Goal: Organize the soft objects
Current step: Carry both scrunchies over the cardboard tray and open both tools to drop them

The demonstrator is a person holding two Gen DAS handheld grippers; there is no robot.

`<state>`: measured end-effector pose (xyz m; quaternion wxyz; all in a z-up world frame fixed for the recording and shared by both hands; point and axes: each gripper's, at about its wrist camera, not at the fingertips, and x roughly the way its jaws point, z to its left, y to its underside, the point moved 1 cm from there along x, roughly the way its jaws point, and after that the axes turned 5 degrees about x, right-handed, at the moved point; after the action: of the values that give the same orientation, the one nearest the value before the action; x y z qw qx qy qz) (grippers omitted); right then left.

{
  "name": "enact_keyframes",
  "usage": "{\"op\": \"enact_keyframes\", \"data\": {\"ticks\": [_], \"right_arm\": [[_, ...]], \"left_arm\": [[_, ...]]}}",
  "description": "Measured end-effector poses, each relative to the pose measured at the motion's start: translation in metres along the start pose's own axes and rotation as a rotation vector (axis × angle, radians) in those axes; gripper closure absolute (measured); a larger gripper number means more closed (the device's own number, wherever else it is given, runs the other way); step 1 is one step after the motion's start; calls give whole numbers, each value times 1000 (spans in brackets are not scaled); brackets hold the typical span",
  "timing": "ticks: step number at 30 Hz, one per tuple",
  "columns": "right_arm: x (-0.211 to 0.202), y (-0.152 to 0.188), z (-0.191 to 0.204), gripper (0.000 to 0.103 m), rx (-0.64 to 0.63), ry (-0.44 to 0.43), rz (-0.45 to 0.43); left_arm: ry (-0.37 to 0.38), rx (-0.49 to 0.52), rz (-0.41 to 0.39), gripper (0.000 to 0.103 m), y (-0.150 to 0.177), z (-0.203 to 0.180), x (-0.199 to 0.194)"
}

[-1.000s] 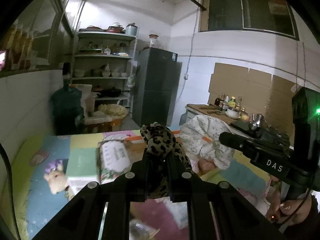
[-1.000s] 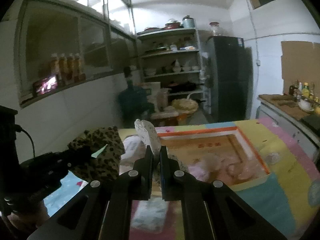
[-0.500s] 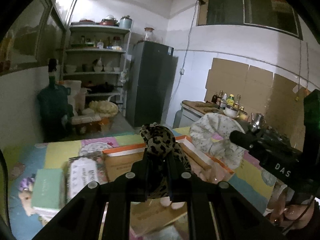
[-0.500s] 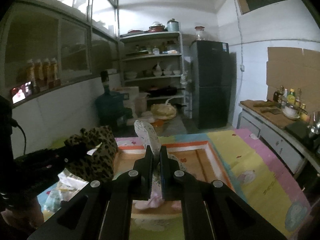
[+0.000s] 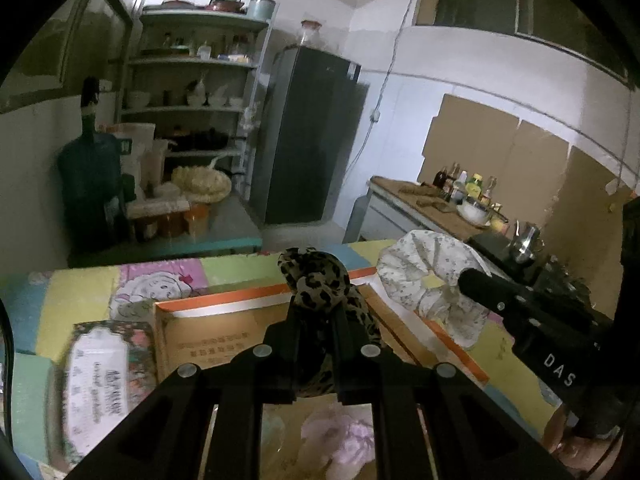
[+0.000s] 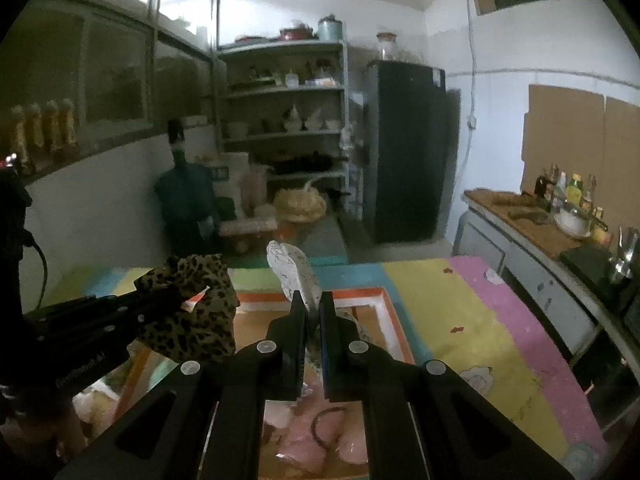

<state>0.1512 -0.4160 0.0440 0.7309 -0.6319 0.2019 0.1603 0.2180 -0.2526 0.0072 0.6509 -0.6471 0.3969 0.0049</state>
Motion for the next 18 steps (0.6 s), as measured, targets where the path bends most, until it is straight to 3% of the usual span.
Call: {"op": "enact_keyframes", "data": {"ticks": [18], "right_arm": [[66, 10, -17, 97, 39, 73, 95]], "left_arm": [[-59, -36, 134, 91, 5, 5, 73]]}}
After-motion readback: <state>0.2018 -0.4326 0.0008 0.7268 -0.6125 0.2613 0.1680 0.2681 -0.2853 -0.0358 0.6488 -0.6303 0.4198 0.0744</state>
